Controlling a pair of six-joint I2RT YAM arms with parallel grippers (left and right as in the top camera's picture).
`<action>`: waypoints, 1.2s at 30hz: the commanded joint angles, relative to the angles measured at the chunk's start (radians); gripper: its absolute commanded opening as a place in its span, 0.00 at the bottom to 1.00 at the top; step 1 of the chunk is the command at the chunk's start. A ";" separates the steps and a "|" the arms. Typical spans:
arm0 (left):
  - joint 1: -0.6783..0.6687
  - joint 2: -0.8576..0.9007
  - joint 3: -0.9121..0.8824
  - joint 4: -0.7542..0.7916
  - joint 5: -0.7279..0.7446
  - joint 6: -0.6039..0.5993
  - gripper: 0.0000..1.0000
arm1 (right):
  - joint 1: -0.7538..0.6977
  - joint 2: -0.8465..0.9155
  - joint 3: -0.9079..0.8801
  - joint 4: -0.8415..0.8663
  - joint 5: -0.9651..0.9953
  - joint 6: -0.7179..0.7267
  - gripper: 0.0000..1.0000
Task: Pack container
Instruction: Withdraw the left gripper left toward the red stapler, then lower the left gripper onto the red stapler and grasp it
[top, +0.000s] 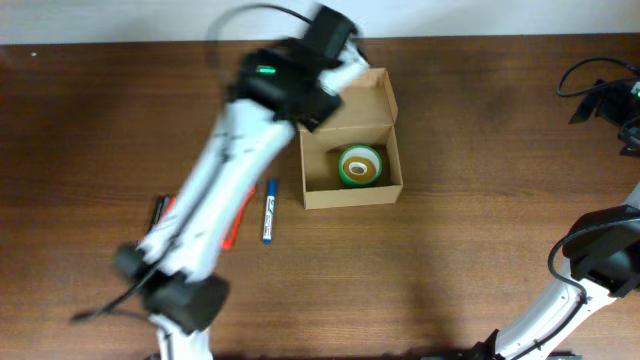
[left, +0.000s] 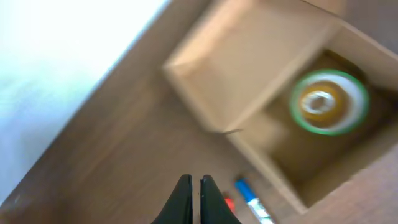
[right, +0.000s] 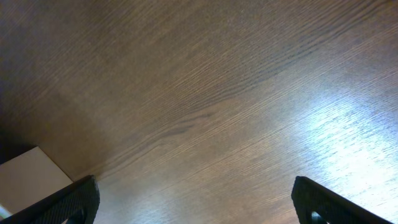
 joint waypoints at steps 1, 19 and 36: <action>0.092 -0.158 -0.085 0.014 -0.019 -0.039 0.06 | 0.003 -0.030 0.000 0.000 -0.013 -0.008 0.99; 0.530 -0.387 -0.845 0.107 0.190 -0.076 0.20 | 0.004 -0.030 0.000 0.000 -0.013 -0.008 0.99; 0.722 -0.197 -0.908 0.117 0.265 0.014 0.43 | 0.003 -0.030 0.000 0.000 -0.013 -0.008 0.99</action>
